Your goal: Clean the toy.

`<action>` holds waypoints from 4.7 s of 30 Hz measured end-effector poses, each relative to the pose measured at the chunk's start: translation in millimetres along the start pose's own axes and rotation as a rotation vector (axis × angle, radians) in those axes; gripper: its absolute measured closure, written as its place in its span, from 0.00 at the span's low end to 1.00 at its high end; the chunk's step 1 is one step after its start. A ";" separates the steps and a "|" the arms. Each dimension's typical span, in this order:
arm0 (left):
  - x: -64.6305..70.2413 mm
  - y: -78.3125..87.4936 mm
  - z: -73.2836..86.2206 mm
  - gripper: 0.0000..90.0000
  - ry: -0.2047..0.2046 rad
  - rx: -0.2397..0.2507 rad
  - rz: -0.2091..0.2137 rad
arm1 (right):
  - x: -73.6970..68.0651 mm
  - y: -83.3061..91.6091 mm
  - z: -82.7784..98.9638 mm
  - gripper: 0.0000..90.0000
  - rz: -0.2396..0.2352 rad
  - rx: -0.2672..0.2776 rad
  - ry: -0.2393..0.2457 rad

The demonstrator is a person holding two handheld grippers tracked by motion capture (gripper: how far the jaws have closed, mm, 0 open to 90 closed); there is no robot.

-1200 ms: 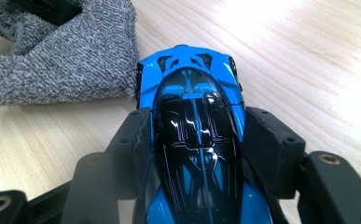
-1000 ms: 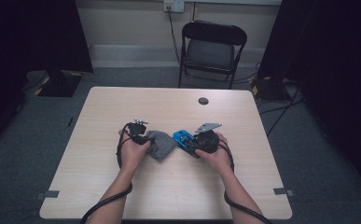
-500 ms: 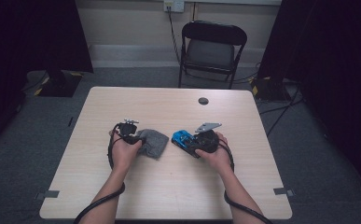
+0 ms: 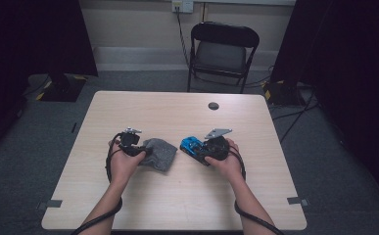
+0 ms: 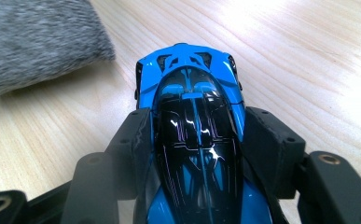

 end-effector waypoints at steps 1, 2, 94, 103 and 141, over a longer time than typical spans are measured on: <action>2.3 1.4 0.6 0.83 0.000 0.000 0.016 | -0.1 -0.2 -0.4 0.47 0.002 -0.003 -0.001; 4.4 2.3 1.2 0.83 -0.003 0.004 0.023 | -0.3 -0.4 -0.9 0.47 0.002 -0.006 -0.002; 59.6 -62.4 0.8 0.82 -0.150 -0.074 0.064 | -2.2 1.2 -0.6 0.47 0.024 -0.020 0.011; 40.2 -56.3 -4.1 0.82 -0.116 -0.062 0.016 | -2.2 1.1 -0.9 0.47 0.022 -0.021 0.011; -14.1 -27.5 -13.6 0.83 0.005 -0.017 -0.063 | -2.0 0.4 -1.0 0.47 0.020 -0.015 0.015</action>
Point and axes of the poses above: each handheld gripper's, and its own axes: y roughly backward along the jaws, z roughly out of its underside, x roughly to its right, the point moved 5 cm from there along -y, roughly forward along the jaws, and after that the axes turned 5 degrees about z, right-handed, at the moved point
